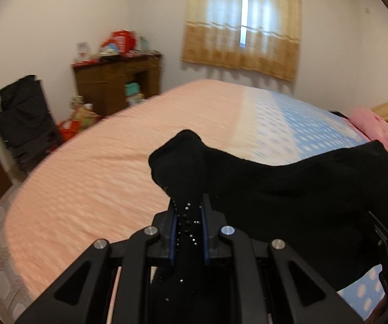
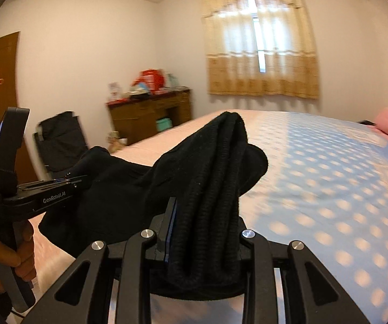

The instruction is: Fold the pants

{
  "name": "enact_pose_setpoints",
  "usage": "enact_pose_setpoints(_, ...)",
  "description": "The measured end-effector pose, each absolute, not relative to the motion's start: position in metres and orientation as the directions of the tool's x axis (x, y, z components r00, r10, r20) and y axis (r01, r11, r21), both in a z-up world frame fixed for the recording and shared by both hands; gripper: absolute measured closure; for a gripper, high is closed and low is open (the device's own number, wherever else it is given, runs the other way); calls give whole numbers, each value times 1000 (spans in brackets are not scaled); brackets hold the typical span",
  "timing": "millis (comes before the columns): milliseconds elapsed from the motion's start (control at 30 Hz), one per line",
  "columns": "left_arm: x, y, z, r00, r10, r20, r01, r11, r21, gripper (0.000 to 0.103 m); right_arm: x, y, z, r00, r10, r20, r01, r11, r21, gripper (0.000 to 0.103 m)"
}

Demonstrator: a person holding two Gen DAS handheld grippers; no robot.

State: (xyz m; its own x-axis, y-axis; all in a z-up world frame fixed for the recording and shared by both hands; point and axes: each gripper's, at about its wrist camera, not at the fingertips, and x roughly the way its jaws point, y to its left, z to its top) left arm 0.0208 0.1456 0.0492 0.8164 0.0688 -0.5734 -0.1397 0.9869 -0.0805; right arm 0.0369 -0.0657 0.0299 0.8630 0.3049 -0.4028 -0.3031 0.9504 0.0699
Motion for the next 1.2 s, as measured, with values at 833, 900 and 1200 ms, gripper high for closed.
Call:
enact_pose_setpoints(833, 70, 355, -38, 455, 480, -751, -694, 719, 39, 2, 215, 21, -84, 598, 382, -705, -323, 919, 224, 39)
enact_pose_setpoints(900, 53, 370, -36, 433, 508, -744, -747, 665, 20, 3, 207, 13, -79, 603, 397, -692, -314, 916, 251, 38)
enact_pose_setpoints(1200, 59, 300, -28, 602, 371, -707, -549, 835, -30, 5, 130, 12, -25, 807, 262, -529, -264, 962, 75, 39)
